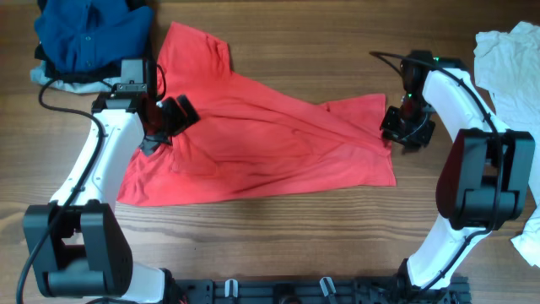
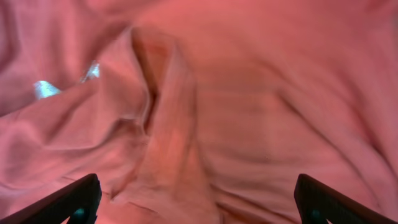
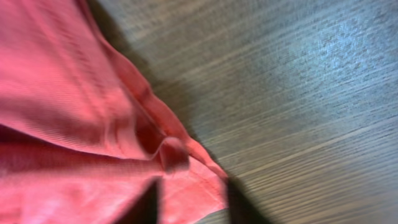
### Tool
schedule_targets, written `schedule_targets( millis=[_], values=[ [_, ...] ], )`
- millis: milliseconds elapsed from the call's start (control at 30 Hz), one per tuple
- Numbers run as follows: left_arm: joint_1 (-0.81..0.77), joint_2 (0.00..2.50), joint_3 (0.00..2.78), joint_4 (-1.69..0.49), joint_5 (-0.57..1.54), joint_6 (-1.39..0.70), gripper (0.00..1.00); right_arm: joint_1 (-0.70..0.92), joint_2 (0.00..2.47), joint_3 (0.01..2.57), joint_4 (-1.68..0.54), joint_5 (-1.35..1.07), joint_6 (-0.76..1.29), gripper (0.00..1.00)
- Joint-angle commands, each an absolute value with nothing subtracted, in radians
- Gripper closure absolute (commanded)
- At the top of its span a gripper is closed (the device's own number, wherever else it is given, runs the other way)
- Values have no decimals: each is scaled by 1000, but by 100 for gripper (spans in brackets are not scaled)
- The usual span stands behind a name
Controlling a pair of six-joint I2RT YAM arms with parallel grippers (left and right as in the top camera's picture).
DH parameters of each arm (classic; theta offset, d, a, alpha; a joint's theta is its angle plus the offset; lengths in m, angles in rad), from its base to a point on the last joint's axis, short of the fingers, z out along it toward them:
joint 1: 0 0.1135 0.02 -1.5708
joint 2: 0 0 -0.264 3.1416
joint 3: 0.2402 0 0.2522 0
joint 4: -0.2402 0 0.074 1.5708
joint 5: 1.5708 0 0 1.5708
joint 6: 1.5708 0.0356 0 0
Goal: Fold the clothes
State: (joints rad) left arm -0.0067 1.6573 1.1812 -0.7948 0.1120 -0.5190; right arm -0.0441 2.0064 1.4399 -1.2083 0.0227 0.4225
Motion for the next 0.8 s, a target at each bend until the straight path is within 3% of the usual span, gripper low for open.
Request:
schedule_targets(
  millis=[0, 67, 233, 367, 533, 633, 767],
  values=[
    [-27, 1668, 1187, -657, 305, -501, 1, -47, 1989, 1419, -1230, 52, 377, 0],
    [-81, 1668, 1209, -564, 284, -501, 0, -47, 1984, 1419, -1231, 22, 377, 0],
    [-258, 1681, 1352, -403, -86, -316, 0, -47, 1867, 1419, -1172, -169, 340, 0],
    [-250, 1856, 1445, -231, -83, -236, 1, -46, 1667, 1419, -1126, -341, 286, 0],
    [-232, 2242, 1774, -267, -151, -187, 1, -43, 1383, 1419, -1213, -333, 241, 0],
    [-206, 2315, 1827, -263, -151, -187, 9, -43, 1282, 1419, -1260, -307, 227, 0],
    [-201, 2365, 1826, -277, -151, -186, 9, -43, 1262, 1418, -1288, -308, 224, 0]
  ],
)
